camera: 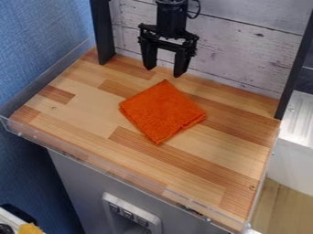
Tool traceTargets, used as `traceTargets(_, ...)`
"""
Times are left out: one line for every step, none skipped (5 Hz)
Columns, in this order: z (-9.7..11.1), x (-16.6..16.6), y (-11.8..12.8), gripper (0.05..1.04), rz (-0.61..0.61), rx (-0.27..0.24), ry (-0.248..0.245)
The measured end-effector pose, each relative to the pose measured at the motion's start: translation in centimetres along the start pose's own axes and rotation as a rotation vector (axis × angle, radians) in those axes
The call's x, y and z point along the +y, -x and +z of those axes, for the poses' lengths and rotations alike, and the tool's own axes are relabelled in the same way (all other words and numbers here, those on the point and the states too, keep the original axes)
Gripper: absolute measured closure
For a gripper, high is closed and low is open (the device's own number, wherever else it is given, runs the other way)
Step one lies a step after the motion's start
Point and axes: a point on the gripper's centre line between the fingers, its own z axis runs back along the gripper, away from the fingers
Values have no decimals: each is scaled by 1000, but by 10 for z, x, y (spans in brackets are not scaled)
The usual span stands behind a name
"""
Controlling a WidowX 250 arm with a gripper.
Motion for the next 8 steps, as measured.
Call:
traceTargets(-20,-2,11,85,-76,24,6)
traceTargets(-16,-4,23,85,-215,-35,-6)
traceTargets(-16,-5,39,85,-356,-83,-11)
traceTargets(-10,-1,50,85,-478,-141,-29)
traceTargets(-10,-3,54,85,-597,-168,-45)
traceTargets(-10,-5,58,89,-684,-174,-54)
traceTargets(-6,-12,61,88,-766,-161,-53)
traceTargets(-4,-14,64,85,-823,-129,-37)
